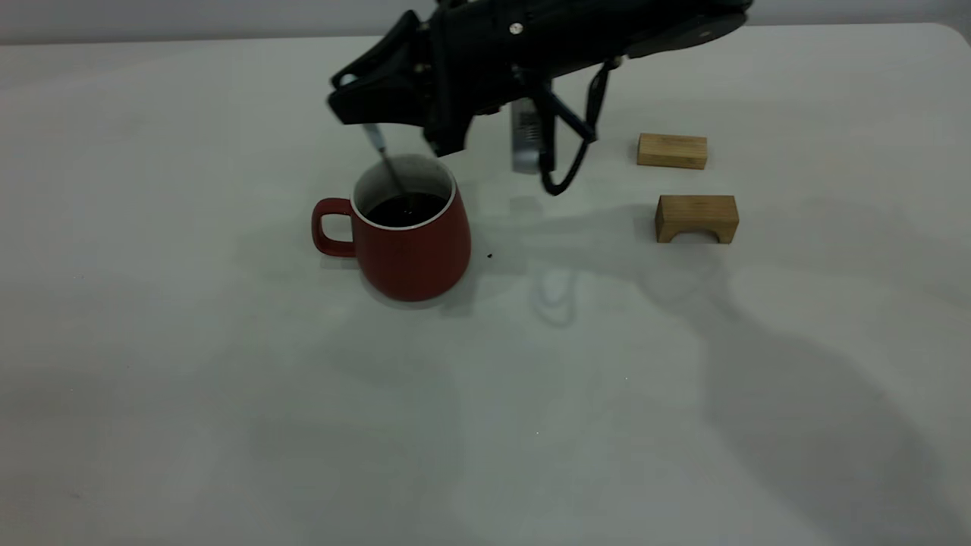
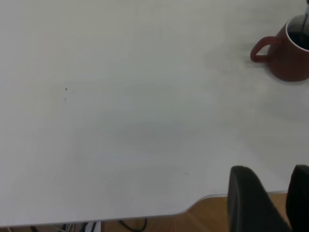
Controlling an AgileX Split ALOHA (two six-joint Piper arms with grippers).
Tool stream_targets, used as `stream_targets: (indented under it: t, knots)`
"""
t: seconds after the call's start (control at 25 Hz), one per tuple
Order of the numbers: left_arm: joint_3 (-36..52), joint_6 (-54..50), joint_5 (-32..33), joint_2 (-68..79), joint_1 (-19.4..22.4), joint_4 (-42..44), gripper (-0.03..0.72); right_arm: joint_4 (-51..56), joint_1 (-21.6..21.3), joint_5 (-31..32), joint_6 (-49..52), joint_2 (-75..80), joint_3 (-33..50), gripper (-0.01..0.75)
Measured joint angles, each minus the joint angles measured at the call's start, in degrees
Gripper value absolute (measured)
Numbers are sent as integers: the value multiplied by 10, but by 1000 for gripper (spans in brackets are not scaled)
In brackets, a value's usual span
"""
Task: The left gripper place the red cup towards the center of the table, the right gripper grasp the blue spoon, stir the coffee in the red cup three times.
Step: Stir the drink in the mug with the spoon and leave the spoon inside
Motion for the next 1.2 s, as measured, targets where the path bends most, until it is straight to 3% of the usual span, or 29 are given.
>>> stream_targets:
  t: [0.24, 0.44, 0.8, 1.2]
  knots:
    - [0, 0, 0, 0, 0, 0, 270, -53, -24, 25, 85, 0, 1, 145]
    - [0, 0, 0, 0, 0, 0, 270, -48, 1, 25, 135, 0, 8, 145]
    - [0, -1, 0, 0, 0, 0, 270, -7, 10, 20, -42, 0, -5, 145]
    - [0, -1, 0, 0, 0, 0, 270, -63, 5, 22, -59, 3, -4, 145]
